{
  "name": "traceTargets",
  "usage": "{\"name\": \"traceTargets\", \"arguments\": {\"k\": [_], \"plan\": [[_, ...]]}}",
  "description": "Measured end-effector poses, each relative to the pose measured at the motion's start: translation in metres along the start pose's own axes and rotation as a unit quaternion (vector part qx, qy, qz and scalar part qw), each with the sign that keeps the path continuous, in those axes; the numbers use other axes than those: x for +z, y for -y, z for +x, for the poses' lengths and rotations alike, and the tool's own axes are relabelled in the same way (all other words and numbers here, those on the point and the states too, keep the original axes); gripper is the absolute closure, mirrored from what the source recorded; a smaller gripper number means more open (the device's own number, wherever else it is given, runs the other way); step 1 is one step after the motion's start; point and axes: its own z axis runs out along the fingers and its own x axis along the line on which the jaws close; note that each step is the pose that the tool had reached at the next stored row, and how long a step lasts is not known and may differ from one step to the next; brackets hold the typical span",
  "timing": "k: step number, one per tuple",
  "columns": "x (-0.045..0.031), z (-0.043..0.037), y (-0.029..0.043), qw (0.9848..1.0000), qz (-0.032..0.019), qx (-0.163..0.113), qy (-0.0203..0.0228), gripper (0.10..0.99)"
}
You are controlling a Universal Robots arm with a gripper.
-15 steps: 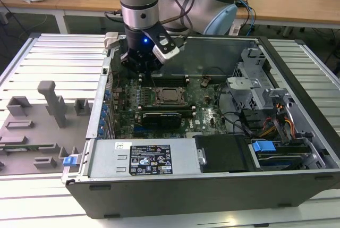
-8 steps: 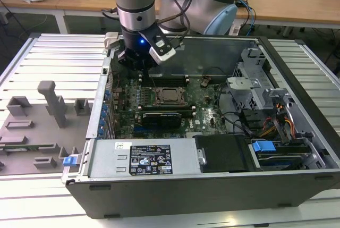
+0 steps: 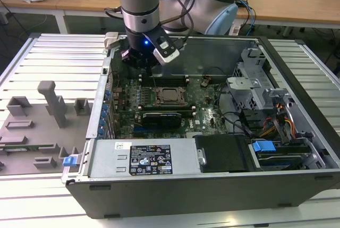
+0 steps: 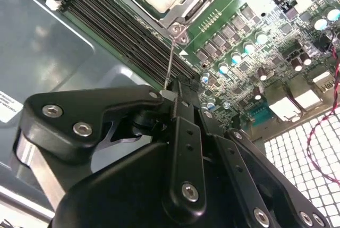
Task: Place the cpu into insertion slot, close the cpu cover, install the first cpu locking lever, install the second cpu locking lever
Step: 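Install the first cpu locking lever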
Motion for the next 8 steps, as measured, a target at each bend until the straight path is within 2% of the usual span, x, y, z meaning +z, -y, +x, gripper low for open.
{"name": "traceTargets", "arguments": {"k": [4,8], "plan": [[0.0010,-0.0053,0.0011,1.0000,0.0000,0.000,0.0000,0.980],[0.0032,-0.0153,0.0036,1.0000,0.0000,0.000,0.0000,0.980]]}}
